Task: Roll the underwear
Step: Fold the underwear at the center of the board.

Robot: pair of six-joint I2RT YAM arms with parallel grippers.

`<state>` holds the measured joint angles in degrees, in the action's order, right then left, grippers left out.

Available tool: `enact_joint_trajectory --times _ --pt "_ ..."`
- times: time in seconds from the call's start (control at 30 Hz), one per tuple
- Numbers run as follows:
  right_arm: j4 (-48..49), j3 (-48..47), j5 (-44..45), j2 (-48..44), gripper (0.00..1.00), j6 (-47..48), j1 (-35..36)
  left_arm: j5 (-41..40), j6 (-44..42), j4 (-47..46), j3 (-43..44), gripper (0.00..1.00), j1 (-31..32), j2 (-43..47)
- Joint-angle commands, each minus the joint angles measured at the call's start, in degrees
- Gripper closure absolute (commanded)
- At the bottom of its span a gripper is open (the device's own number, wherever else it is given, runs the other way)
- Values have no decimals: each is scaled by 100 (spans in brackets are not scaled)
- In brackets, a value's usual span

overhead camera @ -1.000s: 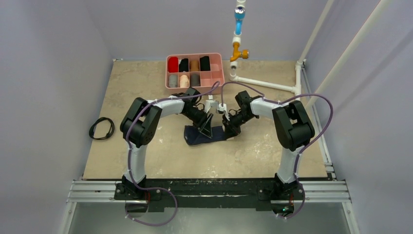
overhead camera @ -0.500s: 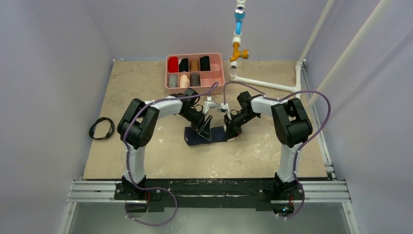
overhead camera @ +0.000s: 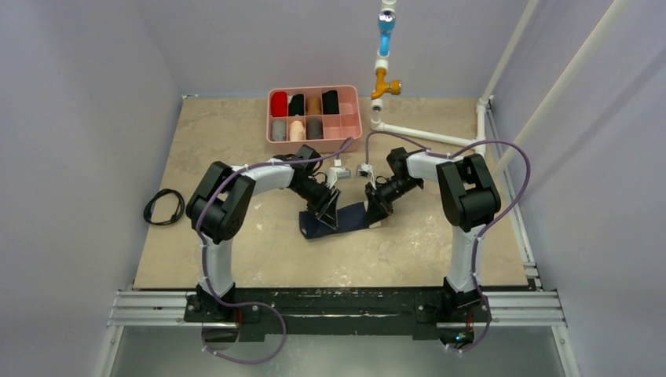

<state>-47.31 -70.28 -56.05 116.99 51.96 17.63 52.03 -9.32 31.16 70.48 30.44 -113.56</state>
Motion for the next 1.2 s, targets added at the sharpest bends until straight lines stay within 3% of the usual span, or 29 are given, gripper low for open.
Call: enact_joint_trajectory --times 0.0,0.17,0.63,0.93,1.17 --pt "-122 -14 642 105 98 212 -49 -198 -22 77 48 67 -10 231" --pt "-316 -84 741 166 96 414 -49 -373 -143 397 299 100 -15 38" --pt "-527 -287 964 400 86 412 -49 -912 -507 1297 1284 98 -9 -546" --pt "-445 -294 960 377 71 141 -73 -1087 -344 1536 1376 93 6 -723" --pt "-355 -294 928 424 68 -11 -138 -1169 -227 1499 1378 90 10 -827"
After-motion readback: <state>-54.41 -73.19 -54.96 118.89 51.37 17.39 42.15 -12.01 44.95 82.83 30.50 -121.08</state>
